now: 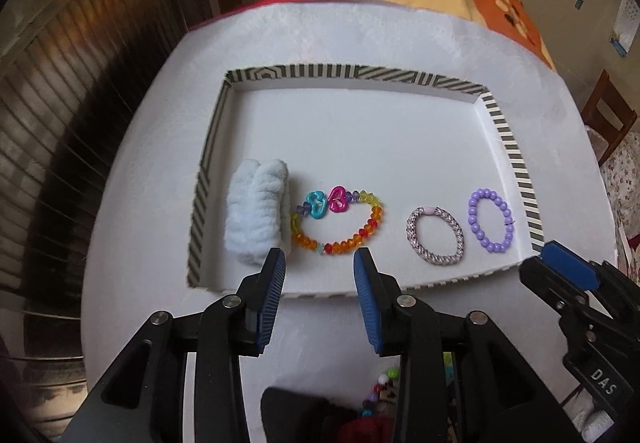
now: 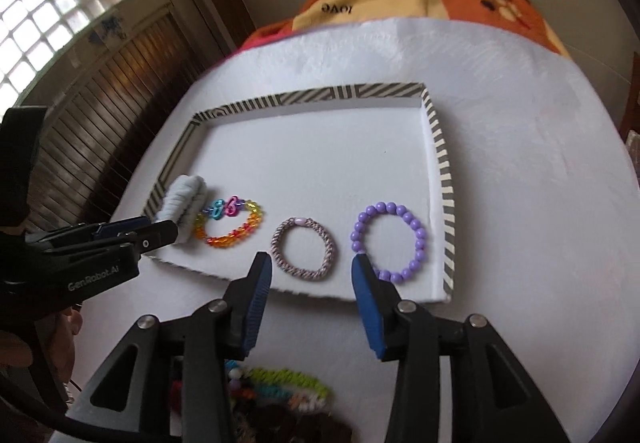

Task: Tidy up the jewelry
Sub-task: 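Move both open tools back to the remaining jewelry pile, then grasp the black scrunchie with the left tool while the right tool grasps the multicolour bead bracelet, then carry both items into the striped tray and open both tools to release them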

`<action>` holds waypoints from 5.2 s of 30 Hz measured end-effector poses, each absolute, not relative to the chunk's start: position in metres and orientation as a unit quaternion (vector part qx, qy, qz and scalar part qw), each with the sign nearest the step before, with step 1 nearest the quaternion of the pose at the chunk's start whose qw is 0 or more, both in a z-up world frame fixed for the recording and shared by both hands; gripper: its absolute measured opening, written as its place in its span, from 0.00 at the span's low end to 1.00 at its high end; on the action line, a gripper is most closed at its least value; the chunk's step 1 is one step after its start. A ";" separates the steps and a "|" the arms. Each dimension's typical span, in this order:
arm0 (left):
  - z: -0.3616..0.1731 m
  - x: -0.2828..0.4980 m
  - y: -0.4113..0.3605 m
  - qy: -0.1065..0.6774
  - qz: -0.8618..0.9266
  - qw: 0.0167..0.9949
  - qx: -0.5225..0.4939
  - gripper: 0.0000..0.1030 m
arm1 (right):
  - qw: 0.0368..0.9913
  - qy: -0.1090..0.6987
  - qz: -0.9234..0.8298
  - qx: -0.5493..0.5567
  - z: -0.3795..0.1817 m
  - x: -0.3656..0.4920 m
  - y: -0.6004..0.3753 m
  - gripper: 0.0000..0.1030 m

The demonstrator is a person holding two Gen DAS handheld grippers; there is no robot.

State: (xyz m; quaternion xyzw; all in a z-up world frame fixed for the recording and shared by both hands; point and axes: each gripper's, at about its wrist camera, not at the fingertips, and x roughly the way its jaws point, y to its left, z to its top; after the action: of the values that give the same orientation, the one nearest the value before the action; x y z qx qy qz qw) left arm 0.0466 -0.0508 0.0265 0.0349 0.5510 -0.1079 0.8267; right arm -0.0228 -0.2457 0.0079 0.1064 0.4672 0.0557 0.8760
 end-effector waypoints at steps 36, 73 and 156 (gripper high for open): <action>0.049 -0.076 0.009 0.524 -0.135 0.840 0.043 0.14 | 0.879 0.466 0.034 0.091 0.020 -0.161 -0.205 0.57; -0.029 -0.063 0.018 0.644 -0.158 0.746 -0.058 0.15 | 0.832 0.532 0.126 0.093 -0.051 -0.093 -0.174 0.14; 0.008 0.165 -0.037 0.566 -0.070 0.821 0.018 0.00 | 0.851 0.491 0.162 0.089 -0.001 0.112 -0.239 0.09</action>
State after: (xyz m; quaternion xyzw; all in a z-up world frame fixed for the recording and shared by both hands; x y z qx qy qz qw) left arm 0.1648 -0.0373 0.0084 0.0179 0.5662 -0.0704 0.8211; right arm 0.1116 -0.2392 -0.0008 0.0891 0.4906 0.1624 0.8514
